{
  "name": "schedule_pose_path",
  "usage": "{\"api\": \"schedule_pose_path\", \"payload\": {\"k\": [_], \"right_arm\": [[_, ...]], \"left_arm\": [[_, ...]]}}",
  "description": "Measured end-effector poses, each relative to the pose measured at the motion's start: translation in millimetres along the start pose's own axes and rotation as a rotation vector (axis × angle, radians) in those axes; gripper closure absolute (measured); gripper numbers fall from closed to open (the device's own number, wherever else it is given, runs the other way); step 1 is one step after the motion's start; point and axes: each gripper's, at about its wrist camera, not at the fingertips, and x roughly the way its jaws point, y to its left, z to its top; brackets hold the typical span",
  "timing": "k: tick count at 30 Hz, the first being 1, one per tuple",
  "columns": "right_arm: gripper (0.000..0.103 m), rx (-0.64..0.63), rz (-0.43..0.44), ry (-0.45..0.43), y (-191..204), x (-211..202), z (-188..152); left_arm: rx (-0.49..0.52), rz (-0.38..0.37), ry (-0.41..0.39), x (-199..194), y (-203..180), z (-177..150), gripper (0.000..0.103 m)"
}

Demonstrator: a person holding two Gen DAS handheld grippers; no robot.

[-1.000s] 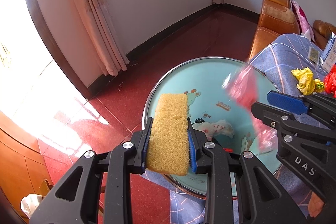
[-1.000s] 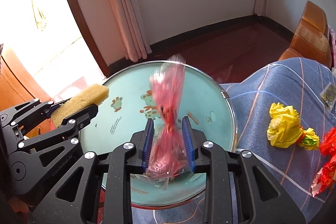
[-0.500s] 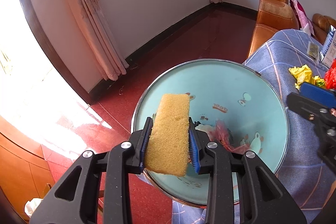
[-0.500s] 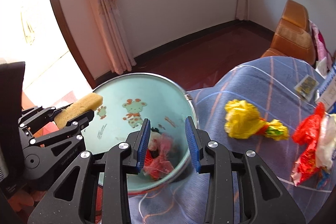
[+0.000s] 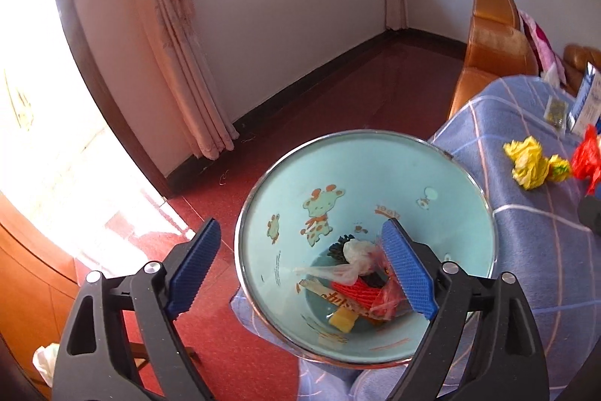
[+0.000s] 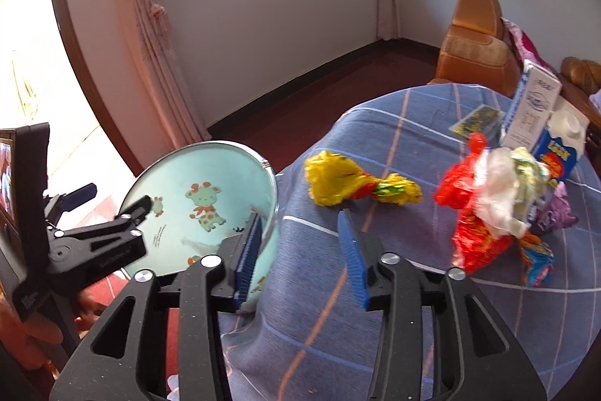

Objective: Collect trash
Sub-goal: 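Move both tools back over the table toward the remaining trash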

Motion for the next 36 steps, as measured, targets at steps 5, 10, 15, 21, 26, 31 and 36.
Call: {"api": "schedule_pose_path", "payload": {"k": [5,10,15,21,26,31,36], "right_arm": [[0.037,0.050,-0.059,-0.032,-30,-17,-17],[0.031,0.117,-0.111,0.001,-65,-24,-43],[0.031,0.157,-0.162,0.007,-94,-37,-67],[0.035,0.212,-0.207,0.015,-130,-51,-84],[0.042,0.261,-0.248,0.013,-158,-59,-88],[0.052,0.293,-0.285,0.005,-185,-61,-82],[0.052,0.313,-0.311,0.020,-199,-61,-82]], "left_arm": [[-0.028,-0.052,0.038,-10,3,-6,0.016],[0.031,-0.053,0.077,-10,-22,-22,0.017],[0.061,-0.090,0.078,-16,-44,-30,0.016],[0.130,-0.123,0.061,-25,-72,-35,0.016],[0.191,-0.138,0.057,-29,-94,-38,0.017],[0.238,-0.175,0.042,-35,-110,-33,0.019],[0.347,-0.262,-0.025,-56,-153,-16,0.021]]}}
